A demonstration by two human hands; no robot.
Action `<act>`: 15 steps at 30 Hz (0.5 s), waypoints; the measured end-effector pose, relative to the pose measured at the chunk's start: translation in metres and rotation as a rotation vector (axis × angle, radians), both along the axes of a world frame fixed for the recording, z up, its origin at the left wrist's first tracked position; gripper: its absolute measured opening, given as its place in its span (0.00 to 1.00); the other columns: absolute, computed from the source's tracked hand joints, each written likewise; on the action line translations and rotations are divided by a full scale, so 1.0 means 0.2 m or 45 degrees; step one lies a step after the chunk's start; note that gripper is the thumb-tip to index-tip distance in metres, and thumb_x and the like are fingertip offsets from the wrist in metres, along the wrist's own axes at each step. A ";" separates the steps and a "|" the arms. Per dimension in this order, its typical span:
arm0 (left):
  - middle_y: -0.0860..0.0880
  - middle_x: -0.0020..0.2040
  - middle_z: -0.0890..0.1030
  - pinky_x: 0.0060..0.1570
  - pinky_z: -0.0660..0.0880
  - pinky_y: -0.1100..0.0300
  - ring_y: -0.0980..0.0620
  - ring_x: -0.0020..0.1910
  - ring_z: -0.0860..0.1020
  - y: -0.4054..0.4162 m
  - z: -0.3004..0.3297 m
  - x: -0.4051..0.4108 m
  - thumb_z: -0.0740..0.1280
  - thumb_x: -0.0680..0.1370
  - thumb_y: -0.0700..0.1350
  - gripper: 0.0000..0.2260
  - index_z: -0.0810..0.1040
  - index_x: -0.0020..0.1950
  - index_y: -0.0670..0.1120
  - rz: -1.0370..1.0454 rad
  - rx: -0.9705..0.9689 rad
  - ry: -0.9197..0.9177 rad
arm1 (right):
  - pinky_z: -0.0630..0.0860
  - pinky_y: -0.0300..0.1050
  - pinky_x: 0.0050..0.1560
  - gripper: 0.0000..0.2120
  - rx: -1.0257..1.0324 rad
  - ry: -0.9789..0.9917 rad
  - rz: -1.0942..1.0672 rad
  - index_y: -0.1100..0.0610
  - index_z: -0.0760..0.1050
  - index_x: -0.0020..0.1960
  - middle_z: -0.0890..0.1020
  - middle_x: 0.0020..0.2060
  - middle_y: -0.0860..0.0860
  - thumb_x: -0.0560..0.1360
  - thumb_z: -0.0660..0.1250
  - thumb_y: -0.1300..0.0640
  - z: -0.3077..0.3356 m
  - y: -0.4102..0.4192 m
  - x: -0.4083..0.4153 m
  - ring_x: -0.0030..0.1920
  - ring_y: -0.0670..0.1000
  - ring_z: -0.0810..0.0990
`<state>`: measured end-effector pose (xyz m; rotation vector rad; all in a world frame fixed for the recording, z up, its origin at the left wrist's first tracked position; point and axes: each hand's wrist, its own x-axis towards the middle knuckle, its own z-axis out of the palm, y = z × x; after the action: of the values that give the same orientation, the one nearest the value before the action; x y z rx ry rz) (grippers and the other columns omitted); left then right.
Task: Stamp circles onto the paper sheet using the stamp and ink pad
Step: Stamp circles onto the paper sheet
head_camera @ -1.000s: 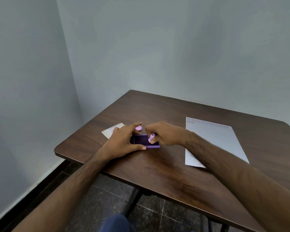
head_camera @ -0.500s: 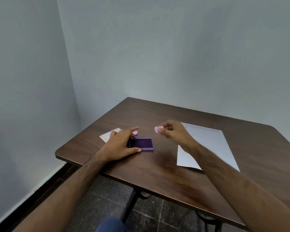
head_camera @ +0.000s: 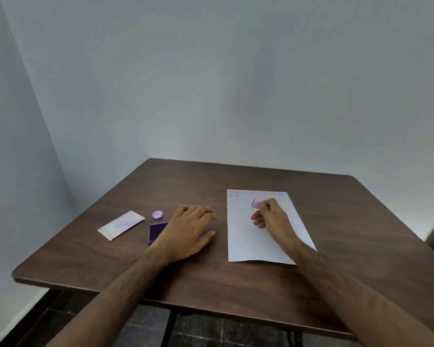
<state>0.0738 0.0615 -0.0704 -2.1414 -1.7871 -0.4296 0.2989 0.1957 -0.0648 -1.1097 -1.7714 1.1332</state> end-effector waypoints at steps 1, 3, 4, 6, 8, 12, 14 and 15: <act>0.53 0.70 0.73 0.69 0.63 0.54 0.54 0.69 0.71 0.02 0.00 0.02 0.58 0.81 0.58 0.19 0.71 0.70 0.55 -0.017 -0.025 -0.007 | 0.78 0.38 0.42 0.15 0.013 -0.012 0.020 0.57 0.75 0.54 0.84 0.45 0.54 0.82 0.59 0.45 0.00 -0.01 0.03 0.42 0.51 0.83; 0.53 0.71 0.73 0.70 0.62 0.55 0.54 0.70 0.70 0.06 -0.01 0.04 0.58 0.81 0.57 0.19 0.71 0.71 0.55 -0.045 -0.070 -0.019 | 0.79 0.41 0.43 0.15 0.009 -0.020 0.108 0.58 0.75 0.53 0.85 0.43 0.55 0.83 0.58 0.46 -0.01 -0.02 0.09 0.41 0.53 0.83; 0.53 0.72 0.72 0.71 0.62 0.55 0.55 0.71 0.70 0.07 -0.02 0.05 0.58 0.81 0.57 0.19 0.71 0.71 0.55 -0.053 -0.090 -0.024 | 0.79 0.43 0.43 0.14 -0.018 -0.009 0.178 0.57 0.75 0.52 0.85 0.43 0.57 0.83 0.58 0.47 0.00 -0.02 0.13 0.40 0.53 0.82; 0.54 0.72 0.72 0.71 0.62 0.55 0.55 0.71 0.69 0.08 -0.04 0.06 0.57 0.81 0.57 0.20 0.70 0.71 0.55 -0.057 -0.106 -0.023 | 0.77 0.44 0.41 0.13 -0.108 0.034 0.359 0.58 0.74 0.50 0.84 0.40 0.58 0.84 0.56 0.51 0.00 -0.01 0.22 0.38 0.52 0.80; 0.54 0.72 0.72 0.70 0.63 0.55 0.55 0.71 0.70 0.09 -0.05 0.06 0.57 0.81 0.57 0.19 0.70 0.72 0.55 -0.050 -0.109 -0.028 | 0.74 0.43 0.37 0.13 -0.238 0.093 0.525 0.60 0.73 0.50 0.82 0.39 0.58 0.84 0.56 0.52 0.02 0.00 0.32 0.35 0.52 0.78; 0.55 0.71 0.73 0.69 0.64 0.56 0.57 0.68 0.72 0.10 -0.06 0.08 0.55 0.81 0.58 0.19 0.71 0.70 0.55 -0.127 -0.178 -0.054 | 0.72 0.42 0.32 0.13 -0.529 0.271 0.660 0.61 0.75 0.51 0.79 0.38 0.58 0.80 0.59 0.52 0.05 0.03 0.50 0.34 0.51 0.76; 0.57 0.68 0.75 0.66 0.65 0.58 0.58 0.66 0.73 0.09 -0.06 0.11 0.53 0.81 0.58 0.18 0.72 0.68 0.57 -0.201 -0.213 -0.052 | 0.72 0.43 0.32 0.11 -0.614 0.317 0.688 0.61 0.77 0.50 0.78 0.38 0.58 0.81 0.59 0.55 0.05 0.05 0.59 0.35 0.52 0.74; 0.57 0.66 0.76 0.63 0.66 0.59 0.58 0.64 0.74 0.08 -0.05 0.11 0.53 0.81 0.58 0.18 0.73 0.66 0.58 -0.228 -0.206 -0.041 | 0.71 0.42 0.33 0.11 -0.637 0.322 0.706 0.61 0.77 0.50 0.78 0.38 0.57 0.81 0.59 0.57 0.05 0.06 0.60 0.35 0.52 0.74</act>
<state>0.0962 0.0771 -0.0802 -2.4307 -1.7065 -0.3752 0.4198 0.2081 -0.0549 -0.6954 -1.6776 2.0384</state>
